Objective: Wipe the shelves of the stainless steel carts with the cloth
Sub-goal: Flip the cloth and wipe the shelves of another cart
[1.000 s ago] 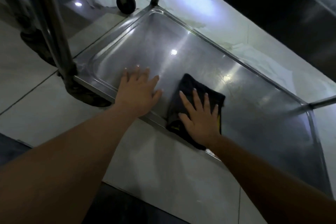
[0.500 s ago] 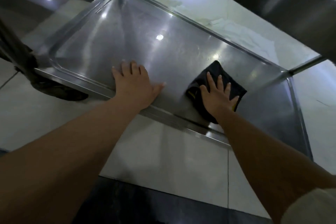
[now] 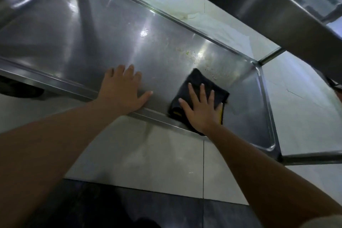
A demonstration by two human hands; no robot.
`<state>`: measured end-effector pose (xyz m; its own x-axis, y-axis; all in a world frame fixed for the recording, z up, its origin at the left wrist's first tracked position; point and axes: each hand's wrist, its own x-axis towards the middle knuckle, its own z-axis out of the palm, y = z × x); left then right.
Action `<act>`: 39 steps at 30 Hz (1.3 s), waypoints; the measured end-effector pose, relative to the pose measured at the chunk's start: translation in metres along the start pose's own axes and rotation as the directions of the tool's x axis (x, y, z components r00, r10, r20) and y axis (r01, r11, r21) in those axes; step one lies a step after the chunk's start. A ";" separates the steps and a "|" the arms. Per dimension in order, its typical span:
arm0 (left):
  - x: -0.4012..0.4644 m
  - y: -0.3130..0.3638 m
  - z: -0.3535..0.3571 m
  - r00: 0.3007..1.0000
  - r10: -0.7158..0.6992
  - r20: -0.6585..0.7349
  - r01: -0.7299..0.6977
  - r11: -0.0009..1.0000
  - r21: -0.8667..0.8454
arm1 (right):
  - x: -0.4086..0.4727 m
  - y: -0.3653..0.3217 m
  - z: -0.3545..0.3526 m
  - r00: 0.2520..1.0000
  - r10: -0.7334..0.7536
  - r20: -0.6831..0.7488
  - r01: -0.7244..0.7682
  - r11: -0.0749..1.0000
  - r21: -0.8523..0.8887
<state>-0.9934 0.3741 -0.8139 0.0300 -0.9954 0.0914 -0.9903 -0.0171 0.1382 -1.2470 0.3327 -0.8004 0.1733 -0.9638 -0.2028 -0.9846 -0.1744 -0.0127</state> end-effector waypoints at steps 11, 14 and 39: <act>0.005 -0.025 0.012 0.996 -0.081 -0.048 0.078 0.995 -0.057 | 0.140 -0.108 -0.017 0.910 -0.414 -0.021 0.414 0.910 -0.012; 0.003 -0.026 0.012 0.996 -0.079 -0.046 0.076 0.996 -0.052 | 0.171 -0.114 -0.024 0.947 -0.322 -0.010 0.322 0.946 0.022; -0.001 0.018 0.003 0.996 0.082 0.020 -0.084 0.993 0.081 | -0.011 -0.001 0.006 0.985 -0.168 -0.034 0.169 0.985 0.027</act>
<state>-1.0118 0.3745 -0.8146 -0.0545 -0.9951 0.0826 -0.9970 0.0587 0.0500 -1.2485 0.3451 -0.8043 0.3370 -0.9270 -0.1648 -0.9414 -0.3291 -0.0735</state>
